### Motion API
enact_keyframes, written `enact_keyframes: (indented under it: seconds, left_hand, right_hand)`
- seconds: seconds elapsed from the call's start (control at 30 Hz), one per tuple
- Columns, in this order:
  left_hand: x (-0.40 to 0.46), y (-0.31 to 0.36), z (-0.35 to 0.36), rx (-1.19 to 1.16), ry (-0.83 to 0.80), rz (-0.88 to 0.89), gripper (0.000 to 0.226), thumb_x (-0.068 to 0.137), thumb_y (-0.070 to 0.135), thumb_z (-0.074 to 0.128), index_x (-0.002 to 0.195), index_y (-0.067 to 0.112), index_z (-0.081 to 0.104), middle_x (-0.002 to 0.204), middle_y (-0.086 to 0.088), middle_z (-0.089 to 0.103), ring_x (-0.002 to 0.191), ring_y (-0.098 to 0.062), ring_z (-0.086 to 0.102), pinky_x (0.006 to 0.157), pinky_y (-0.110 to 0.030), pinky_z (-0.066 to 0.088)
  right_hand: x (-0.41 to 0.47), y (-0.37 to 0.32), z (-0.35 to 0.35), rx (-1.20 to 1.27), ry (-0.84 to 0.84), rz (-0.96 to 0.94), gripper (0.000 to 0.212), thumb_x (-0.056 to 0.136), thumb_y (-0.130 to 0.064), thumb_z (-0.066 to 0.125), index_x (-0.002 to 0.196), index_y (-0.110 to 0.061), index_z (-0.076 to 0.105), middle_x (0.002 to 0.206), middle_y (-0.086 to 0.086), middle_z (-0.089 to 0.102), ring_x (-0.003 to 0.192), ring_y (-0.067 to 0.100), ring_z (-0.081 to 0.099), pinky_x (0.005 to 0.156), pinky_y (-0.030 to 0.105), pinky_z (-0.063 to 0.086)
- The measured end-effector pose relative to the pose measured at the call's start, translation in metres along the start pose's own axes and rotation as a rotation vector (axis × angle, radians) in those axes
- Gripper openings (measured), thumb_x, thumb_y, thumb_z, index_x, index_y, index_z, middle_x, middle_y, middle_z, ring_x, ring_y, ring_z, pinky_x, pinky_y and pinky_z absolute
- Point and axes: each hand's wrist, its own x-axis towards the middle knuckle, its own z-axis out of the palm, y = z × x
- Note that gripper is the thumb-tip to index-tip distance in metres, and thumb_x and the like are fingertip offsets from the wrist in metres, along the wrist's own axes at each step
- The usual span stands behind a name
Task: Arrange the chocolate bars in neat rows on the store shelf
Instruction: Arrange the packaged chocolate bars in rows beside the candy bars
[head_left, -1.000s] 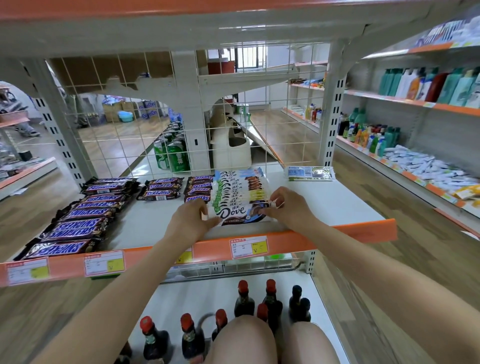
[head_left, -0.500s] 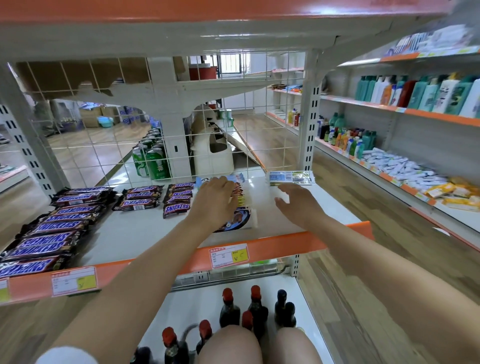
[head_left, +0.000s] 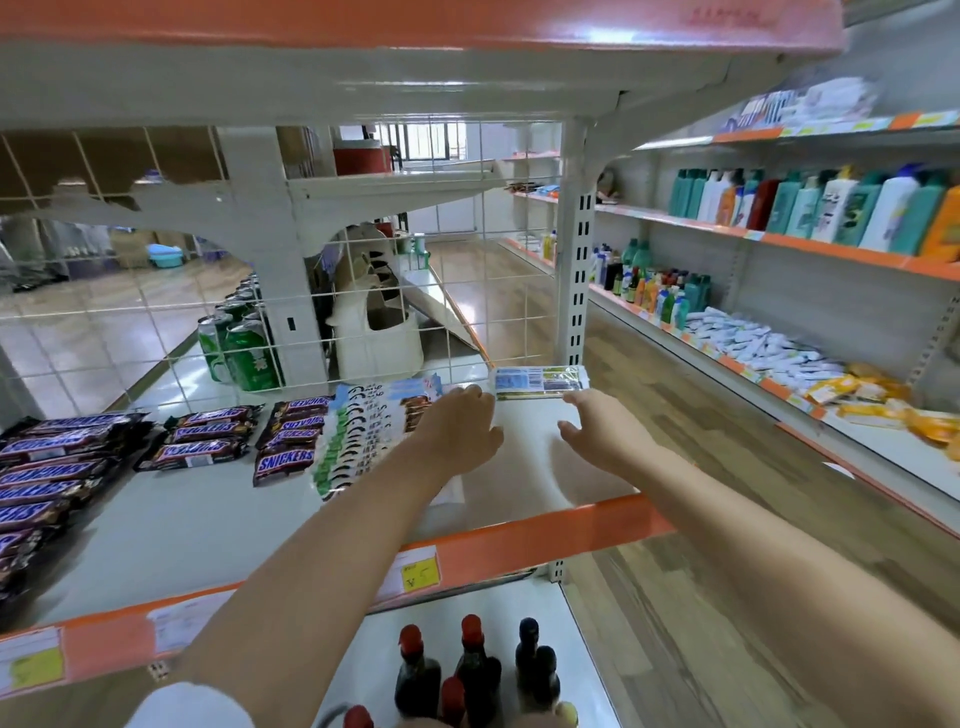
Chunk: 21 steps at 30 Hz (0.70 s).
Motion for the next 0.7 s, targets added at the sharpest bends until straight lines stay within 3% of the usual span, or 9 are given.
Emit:
enact_keyframes:
  seconds: [0.2,0.4,0.7]
  left_hand:
    - [0.03,0.003,0.009,-0.038,-0.014,-0.015,0.038,0.095,0.031,0.043,0.12,0.003,0.051,0.115,-0.011,0.054,0.106,-0.023,0.052,0.082,-0.029,0.044]
    - [0.05,0.006,0.019,0.0,-0.022,-0.009,0.044,0.096,0.035,0.042,0.128,0.005,0.047,0.119,-0.011,0.054,0.107,-0.023,0.052,0.084,-0.029,0.045]
    - [0.068,0.001,0.029,-0.011,0.024,0.049,0.042,0.095,0.035,0.043,0.125,0.006,0.049,0.116,-0.01,0.054,0.105,-0.022,0.052,0.083,-0.03,0.044]
  right_hand:
    - [0.038,0.02,0.004,-0.062,-0.075,-0.002,0.039,0.094,-0.024,0.049,0.129,-0.009,0.048,0.131,0.01,0.05,0.12,0.027,0.047,0.091,0.037,0.045]
    - [0.068,0.027,0.007,-0.124,-0.091,0.007,0.024,0.092,-0.02,0.047,0.111,-0.007,0.052,0.123,0.013,0.052,0.109,0.03,0.052,0.075,0.032,0.041]
    - [0.098,0.031,0.026,-0.422,-0.114,-0.188,0.03,0.092,-0.006,0.043,0.122,-0.005,0.042,0.128,0.01,0.046,0.113,0.03,0.048,0.071,0.033,0.04]
